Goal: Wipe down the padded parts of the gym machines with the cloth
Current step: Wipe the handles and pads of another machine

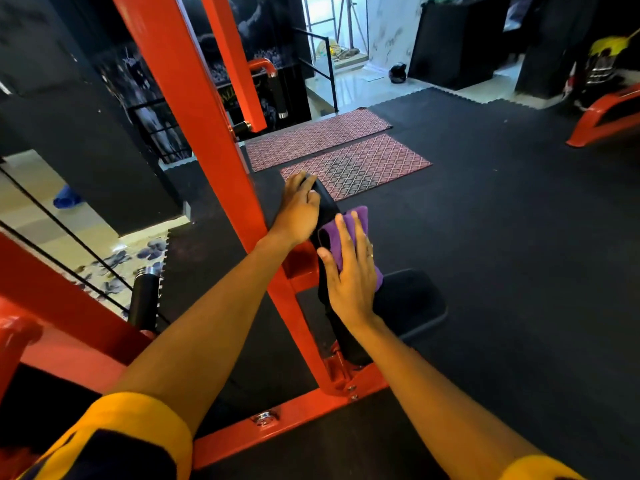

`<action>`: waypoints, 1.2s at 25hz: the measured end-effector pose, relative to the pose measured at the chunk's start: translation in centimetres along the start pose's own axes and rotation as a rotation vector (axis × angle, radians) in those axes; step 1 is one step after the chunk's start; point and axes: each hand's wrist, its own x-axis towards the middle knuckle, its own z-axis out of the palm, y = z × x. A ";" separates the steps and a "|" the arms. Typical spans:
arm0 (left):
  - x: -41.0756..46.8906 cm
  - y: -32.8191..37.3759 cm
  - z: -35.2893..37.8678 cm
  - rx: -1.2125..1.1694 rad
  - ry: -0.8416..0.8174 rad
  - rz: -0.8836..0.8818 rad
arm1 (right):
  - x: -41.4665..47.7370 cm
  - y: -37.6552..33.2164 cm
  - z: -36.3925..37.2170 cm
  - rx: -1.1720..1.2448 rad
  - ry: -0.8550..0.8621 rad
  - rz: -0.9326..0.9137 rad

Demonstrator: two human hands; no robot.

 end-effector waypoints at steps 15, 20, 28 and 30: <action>-0.1 1.0 -1.0 0.045 -0.074 -0.020 | 4.4 -0.2 -1.8 0.370 -0.082 0.308; 0.2 0.5 -0.8 0.067 -0.077 -0.022 | 6.5 -0.5 -2.3 0.441 -0.170 0.197; 0.5 1.1 -0.8 0.178 -0.107 -0.097 | 9.6 6.6 0.7 0.754 -0.561 0.762; 0.9 1.0 -1.0 0.187 -0.128 -0.121 | 11.9 5.0 0.2 0.800 -0.528 0.712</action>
